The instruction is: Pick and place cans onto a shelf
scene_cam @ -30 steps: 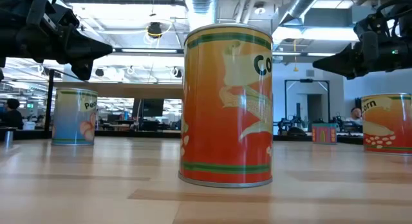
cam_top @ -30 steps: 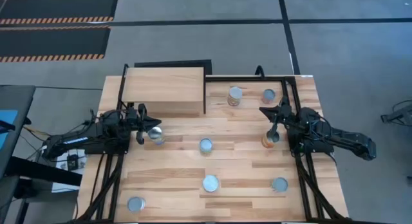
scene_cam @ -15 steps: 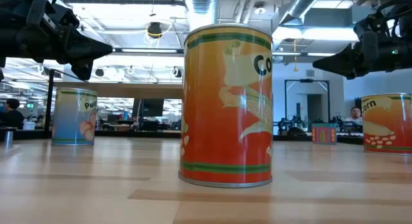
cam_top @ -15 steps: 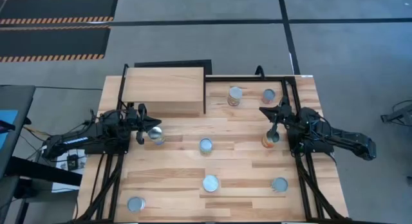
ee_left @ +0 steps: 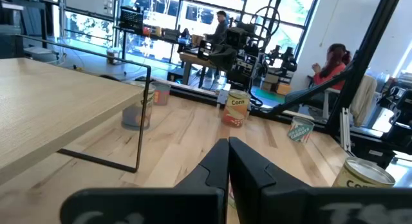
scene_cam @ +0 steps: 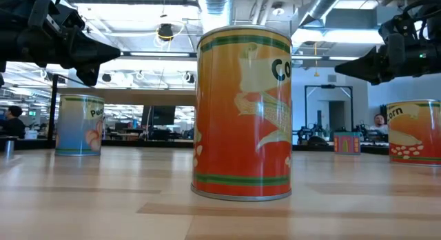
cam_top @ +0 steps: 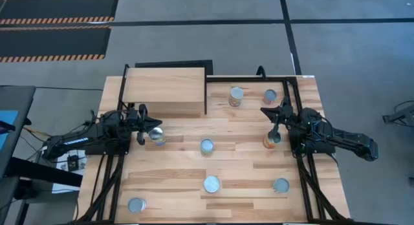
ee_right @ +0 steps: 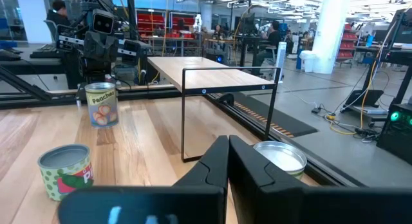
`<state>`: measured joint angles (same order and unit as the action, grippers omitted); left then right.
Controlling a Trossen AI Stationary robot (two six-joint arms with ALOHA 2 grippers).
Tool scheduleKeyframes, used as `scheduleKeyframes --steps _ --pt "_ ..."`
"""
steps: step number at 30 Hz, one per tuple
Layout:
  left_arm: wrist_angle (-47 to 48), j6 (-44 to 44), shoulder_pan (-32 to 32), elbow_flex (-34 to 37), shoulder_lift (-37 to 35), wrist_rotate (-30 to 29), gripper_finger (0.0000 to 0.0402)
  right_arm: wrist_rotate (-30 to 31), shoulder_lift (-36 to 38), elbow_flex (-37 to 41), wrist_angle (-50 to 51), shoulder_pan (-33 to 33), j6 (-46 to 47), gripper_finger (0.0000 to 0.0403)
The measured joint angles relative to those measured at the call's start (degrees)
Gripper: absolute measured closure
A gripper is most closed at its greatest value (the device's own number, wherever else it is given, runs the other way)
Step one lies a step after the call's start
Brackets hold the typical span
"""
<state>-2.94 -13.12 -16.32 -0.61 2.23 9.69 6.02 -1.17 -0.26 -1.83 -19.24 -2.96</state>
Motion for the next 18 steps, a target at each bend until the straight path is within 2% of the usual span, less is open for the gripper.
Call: scheduleKeyframes --steps 5,9,14,18 --pt "-0.3 0.8 0.0 0.0 0.0 -0.2 0.0401 0.0 0.0 0.0 0.0 0.0 0.0 0.0369" --pt "-2.2 1.7 0.0 0.0 0.0 -2.5 0.0401 0.0 0.0 0.0 0.0 0.0 0.0 0.0369" --pt "-2.7 -5.2 0.0 0.0 0.0 -6.3 0.0401 0.0 0.0 0.0 0.0 0.0 0.0 0.0369" --pt "-2.7 -10.0 0.0 0.0 0.0 -6.7 0.0401 0.0 0.0 0.0 0.0 0.0 0.0 0.0369"
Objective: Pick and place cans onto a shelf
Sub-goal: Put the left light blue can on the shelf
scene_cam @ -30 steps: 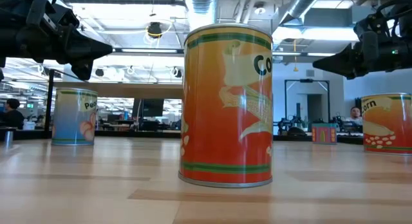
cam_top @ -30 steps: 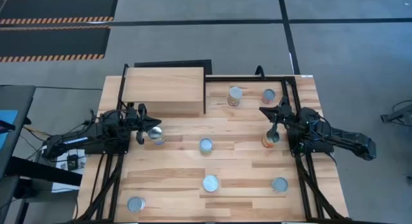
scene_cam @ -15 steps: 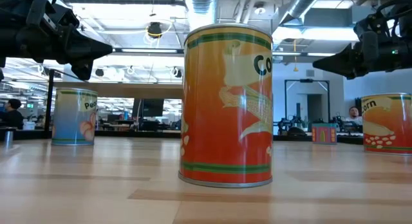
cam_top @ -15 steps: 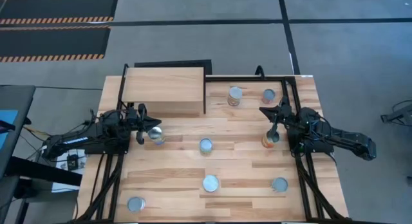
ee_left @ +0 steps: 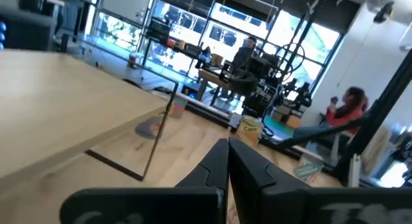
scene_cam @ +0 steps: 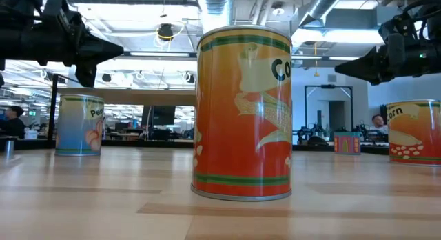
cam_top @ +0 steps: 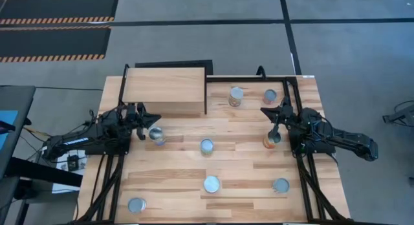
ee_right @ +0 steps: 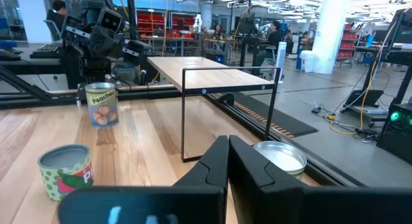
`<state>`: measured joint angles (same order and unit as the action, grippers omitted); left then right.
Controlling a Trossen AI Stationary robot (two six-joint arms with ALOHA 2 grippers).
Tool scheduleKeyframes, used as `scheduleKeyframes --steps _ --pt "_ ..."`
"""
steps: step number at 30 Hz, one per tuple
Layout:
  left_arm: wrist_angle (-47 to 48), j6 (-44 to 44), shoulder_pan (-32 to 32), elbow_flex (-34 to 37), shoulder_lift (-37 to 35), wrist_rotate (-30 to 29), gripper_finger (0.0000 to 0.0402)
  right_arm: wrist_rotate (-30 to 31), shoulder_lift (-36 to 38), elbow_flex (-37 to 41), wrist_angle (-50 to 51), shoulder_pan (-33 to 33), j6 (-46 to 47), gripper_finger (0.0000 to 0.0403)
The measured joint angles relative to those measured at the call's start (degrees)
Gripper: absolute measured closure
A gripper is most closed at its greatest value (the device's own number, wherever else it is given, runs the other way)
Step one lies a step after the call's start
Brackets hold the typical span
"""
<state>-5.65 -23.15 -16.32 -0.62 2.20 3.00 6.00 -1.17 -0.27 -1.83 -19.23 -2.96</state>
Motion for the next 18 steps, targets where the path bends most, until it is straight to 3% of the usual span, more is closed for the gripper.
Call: scheduleKeyframes --steps 8,18 --pt "0.4 2.3 0.0 0.0 0.0 -0.8 0.0401 0.0 0.0 0.0 0.0 0.0 0.0 0.0369" --pt "-1.8 -1.3 0.0 0.0 0.0 -0.4 0.0401 0.0 0.0 0.0 0.0 0.0 0.0 0.0369"
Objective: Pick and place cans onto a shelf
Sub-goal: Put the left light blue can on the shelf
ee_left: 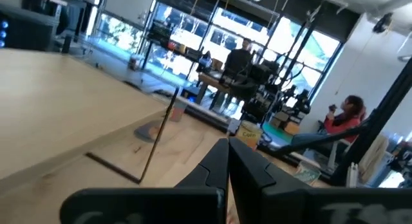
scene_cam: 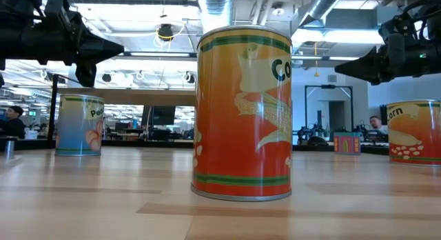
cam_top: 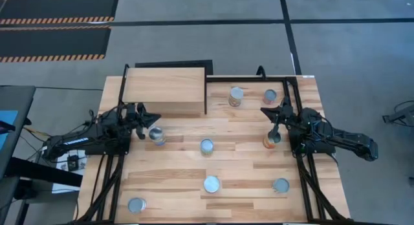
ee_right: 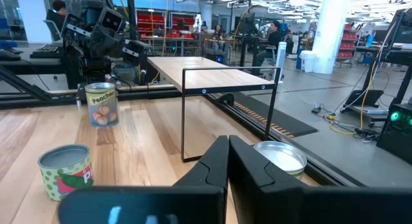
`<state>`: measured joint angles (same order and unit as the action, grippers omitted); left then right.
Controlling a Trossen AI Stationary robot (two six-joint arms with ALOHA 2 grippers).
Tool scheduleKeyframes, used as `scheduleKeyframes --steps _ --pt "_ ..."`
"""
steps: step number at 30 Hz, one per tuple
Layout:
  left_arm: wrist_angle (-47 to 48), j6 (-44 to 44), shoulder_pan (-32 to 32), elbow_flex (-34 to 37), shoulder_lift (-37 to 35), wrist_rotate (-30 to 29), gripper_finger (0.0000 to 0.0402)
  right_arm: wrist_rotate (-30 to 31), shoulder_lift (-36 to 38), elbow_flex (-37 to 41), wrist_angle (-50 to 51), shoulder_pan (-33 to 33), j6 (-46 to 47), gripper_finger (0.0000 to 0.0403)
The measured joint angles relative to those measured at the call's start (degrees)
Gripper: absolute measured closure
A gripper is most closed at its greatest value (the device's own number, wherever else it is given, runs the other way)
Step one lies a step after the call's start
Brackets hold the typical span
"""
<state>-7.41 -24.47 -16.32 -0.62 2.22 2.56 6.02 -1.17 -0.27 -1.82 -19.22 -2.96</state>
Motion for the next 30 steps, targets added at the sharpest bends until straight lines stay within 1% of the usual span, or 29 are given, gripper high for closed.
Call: scheduleKeyframes --steps 4,9,12,15,20,25,28,30 --pt "-0.7 0.6 0.0 0.0 0.0 4.7 0.0401 0.0 0.0 0.0 0.0 0.0 0.0 0.0369" --pt "-1.0 2.3 0.0 -0.2 0.1 5.9 0.0401 0.0 0.0 0.0 0.0 0.0 0.0 0.0369" --pt "-0.8 5.0 0.1 -1.2 1.5 8.7 0.0401 0.0 0.0 0.0 0.0 0.0 0.0 0.0369" --pt "-1.7 8.3 0.8 -3.2 4.0 9.2 0.0401 0.0 0.0 0.0 0.0 0.0 0.0 0.0369" --pt "-1.1 12.8 3.8 -8.0 10.7 8.9 0.0401 0.0 0.0 0.0 0.0 0.0 0.0 0.0369" --pt "-0.9 15.1 8.7 -13.6 19.7 7.2 0.0401 0.0 0.0 0.0 0.0 0.0 0.0 0.0369" --pt "2.1 17.1 12.4 -17.4 26.3 4.3 0.0401 0.0 0.0 0.0 0.0 0.0 0.0 0.0369" --pt "6.6 17.2 14.9 -20.3 30.6 0.5 0.0401 0.0 0.0 0.0 0.0 0.0 0.0 0.0369"
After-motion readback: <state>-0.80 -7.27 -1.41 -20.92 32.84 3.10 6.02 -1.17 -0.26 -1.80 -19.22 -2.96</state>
